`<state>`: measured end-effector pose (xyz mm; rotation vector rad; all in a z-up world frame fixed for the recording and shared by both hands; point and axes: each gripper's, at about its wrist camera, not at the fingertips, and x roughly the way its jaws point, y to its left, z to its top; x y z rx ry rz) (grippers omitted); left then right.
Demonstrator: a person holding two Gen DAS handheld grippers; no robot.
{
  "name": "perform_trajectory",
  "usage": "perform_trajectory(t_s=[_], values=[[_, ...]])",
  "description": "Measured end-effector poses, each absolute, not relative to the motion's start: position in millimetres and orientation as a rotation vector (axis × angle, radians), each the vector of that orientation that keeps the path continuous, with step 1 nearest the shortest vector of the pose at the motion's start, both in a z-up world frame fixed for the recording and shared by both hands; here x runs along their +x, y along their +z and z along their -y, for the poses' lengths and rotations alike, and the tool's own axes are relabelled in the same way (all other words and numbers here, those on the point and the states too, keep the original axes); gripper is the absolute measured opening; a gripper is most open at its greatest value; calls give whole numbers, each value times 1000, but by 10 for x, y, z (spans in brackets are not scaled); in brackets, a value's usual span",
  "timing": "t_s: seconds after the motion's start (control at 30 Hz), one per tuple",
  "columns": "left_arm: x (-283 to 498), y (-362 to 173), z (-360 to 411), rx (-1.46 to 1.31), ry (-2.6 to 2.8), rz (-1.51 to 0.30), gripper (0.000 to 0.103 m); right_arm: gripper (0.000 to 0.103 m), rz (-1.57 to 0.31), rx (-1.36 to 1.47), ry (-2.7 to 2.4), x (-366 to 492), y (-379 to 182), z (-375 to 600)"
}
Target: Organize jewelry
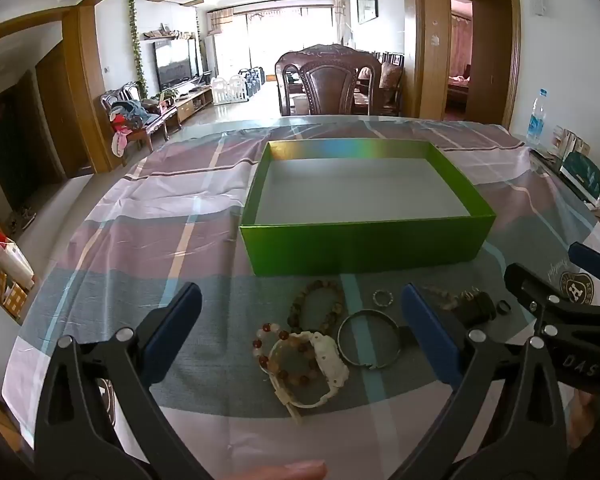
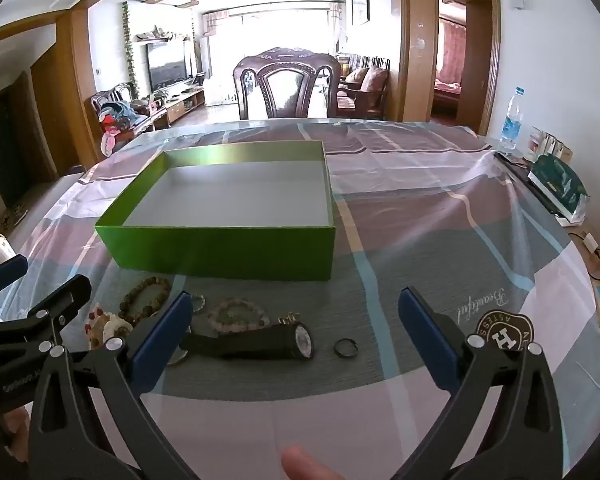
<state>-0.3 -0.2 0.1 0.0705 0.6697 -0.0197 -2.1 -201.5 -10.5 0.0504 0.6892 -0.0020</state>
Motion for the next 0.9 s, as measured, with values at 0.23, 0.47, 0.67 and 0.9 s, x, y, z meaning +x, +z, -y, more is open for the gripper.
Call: perform_trajectory(t_s=[0.23, 0.47, 0.67, 0.9], values=[[-13, -1, 2, 72, -20, -670, 99, 100, -688, 54, 0, -24, -114, 2014], [-2, 1, -4, 74, -21, -677, 99, 100, -693, 49, 1, -14, -128, 2002], [2, 1, -6, 73, -20, -679, 99, 100, -695, 52, 1, -18, -126, 2009], [-9, -51, 4, 74, -20, -682, 99, 100, -697, 51, 1, -9, -152, 2003]])
